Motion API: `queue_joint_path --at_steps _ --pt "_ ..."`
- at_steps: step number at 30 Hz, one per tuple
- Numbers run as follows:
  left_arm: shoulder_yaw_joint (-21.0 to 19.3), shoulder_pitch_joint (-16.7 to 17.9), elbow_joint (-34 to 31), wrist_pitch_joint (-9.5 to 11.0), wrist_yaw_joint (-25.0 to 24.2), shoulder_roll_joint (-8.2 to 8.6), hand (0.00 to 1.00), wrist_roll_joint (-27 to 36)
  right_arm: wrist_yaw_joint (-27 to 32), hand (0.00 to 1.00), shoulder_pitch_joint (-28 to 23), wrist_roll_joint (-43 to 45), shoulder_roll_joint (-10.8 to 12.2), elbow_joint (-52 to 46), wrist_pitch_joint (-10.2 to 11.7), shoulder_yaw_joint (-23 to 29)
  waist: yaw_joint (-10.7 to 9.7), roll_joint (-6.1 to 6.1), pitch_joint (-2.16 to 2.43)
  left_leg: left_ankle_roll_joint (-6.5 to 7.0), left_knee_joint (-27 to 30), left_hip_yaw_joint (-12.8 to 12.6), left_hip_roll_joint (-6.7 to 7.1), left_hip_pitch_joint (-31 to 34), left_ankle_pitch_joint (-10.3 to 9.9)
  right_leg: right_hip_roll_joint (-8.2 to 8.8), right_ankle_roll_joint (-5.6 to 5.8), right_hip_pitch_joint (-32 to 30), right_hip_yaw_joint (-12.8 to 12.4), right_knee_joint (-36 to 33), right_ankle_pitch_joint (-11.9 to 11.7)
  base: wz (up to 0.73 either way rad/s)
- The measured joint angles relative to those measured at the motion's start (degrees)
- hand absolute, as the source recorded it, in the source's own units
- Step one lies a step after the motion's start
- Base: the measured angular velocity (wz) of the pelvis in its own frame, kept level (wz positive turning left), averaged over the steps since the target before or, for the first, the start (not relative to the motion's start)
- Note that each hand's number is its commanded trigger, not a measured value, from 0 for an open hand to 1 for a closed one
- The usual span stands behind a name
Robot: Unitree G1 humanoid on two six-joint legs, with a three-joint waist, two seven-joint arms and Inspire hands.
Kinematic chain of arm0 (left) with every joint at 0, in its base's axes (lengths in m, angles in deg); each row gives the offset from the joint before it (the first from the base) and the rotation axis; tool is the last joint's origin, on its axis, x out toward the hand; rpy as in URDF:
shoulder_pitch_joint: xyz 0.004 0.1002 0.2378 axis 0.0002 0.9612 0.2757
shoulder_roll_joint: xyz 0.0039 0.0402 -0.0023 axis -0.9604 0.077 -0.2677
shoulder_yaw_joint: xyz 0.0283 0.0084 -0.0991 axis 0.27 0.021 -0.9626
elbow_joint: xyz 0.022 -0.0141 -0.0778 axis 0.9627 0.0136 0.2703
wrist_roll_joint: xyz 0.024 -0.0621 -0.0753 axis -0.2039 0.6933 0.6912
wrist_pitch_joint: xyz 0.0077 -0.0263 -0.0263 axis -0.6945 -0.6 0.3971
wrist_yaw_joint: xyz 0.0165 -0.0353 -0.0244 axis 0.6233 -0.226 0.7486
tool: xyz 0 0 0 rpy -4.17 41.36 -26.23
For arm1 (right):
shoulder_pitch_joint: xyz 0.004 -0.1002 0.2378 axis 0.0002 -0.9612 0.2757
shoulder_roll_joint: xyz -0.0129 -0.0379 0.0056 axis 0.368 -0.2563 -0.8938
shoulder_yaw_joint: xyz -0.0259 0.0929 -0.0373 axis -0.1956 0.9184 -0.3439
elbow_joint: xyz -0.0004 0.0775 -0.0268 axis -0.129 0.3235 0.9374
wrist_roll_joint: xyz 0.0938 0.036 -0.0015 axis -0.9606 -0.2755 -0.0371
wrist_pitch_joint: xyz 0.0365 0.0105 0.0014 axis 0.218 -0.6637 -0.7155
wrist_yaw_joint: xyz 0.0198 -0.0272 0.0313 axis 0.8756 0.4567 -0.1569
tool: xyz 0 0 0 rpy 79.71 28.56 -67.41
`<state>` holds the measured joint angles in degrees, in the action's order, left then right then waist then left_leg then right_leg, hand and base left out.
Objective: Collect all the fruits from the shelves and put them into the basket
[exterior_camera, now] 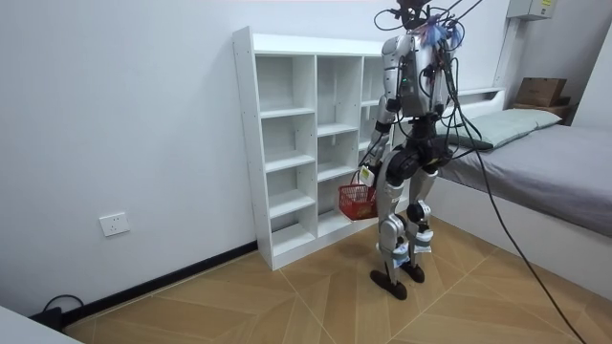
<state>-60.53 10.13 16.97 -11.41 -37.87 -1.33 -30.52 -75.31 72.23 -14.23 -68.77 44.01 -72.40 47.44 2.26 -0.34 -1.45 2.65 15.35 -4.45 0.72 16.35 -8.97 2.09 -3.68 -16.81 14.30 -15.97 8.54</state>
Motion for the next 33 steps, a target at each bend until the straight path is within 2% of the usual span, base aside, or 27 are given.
queue_joint_path --at_steps 2,8,17,20,25,28,33 --pt "0.81 -0.5 0.0 -0.01 -0.13 -0.03 1.0 -0.03 -0.2 1.0 1.1 -0.09 0.47 1.05 -0.07 0.02 -0.11 -0.12 -0.28 0.0 0.06 0.0 0.0 0.11 0.0 0.0 0.01 -0.05 0.01 0.13 -0.01 0.0" --pt "2.01 -1.52 -0.08 -0.08 -2.0 0.29 1.0 0.01 -0.43 1.0 3.84 -0.1 1.25 2.23 -0.58 0.02 0.01 -0.06 -0.26 0.0 0.15 0.08 0.0 0.7 0.0 -0.01 0.01 -0.44 0.12 0.19 -0.01 0.0" --pt "3.25 -1.8 -0.25 -0.1 -3.08 0.44 1.0 0.27 0.8 1.0 4.33 1.78 1.38 2.23 -0.63 0.05 0.3 0.44 -0.18 0.0 0.14 0.01 0.02 0.85 0.0 -0.05 0.02 -0.44 0.07 0.58 -0.01 0.0" --pt "3.73 -1.9 -0.26 -0.1 -3.38 0.53 1.0 0.27 0.88 0.0 4.32 2.08 1.27 2.23 -0.64 0.06 1.08 0.79 0.01 0.0 0.14 0.01 0.02 0.84 0.0 -0.07 0.02 -0.44 0.05 0.55 -0.01 0.0" --pt "4.25 -1.68 -0.25 -0.37 -3.54 0.52 1.0 -0.24 1.19 0.0 4.33 2.0 1.32 2.14 -0.64 -0.03 1.29 1.02 0.15 0.0 0.14 0.02 0.01 0.55 0.0 -0.03 0.02 -0.3 0.07 0.29 -0.01 0.0" --pt "6.34 -1.64 -0.25 -0.67 -4.16 0.9 1.0 -0.25 1.43 0.0 4.37 1.97 1.74 2.08 -0.64 -0.42 1.32 1.17 0.25 0.0 0.19 0.02 0.01 0.39 0.0 0.02 0.02 -0.18 0.12 0.1 -0.01 0.0" --pt "7.55 -1.86 0.1 -1.89 -5.35 1.35 1.0 -0.35 1.44 0.0 4.38 2.17 2.16 2.1 -0.61 -1.2 1.2 1.27 0.2 0.0 0.38 0.07 -0.01 0.39 0.0 0.03 0.0 -0.29 0.12 -0.08 -0.01 0.0"
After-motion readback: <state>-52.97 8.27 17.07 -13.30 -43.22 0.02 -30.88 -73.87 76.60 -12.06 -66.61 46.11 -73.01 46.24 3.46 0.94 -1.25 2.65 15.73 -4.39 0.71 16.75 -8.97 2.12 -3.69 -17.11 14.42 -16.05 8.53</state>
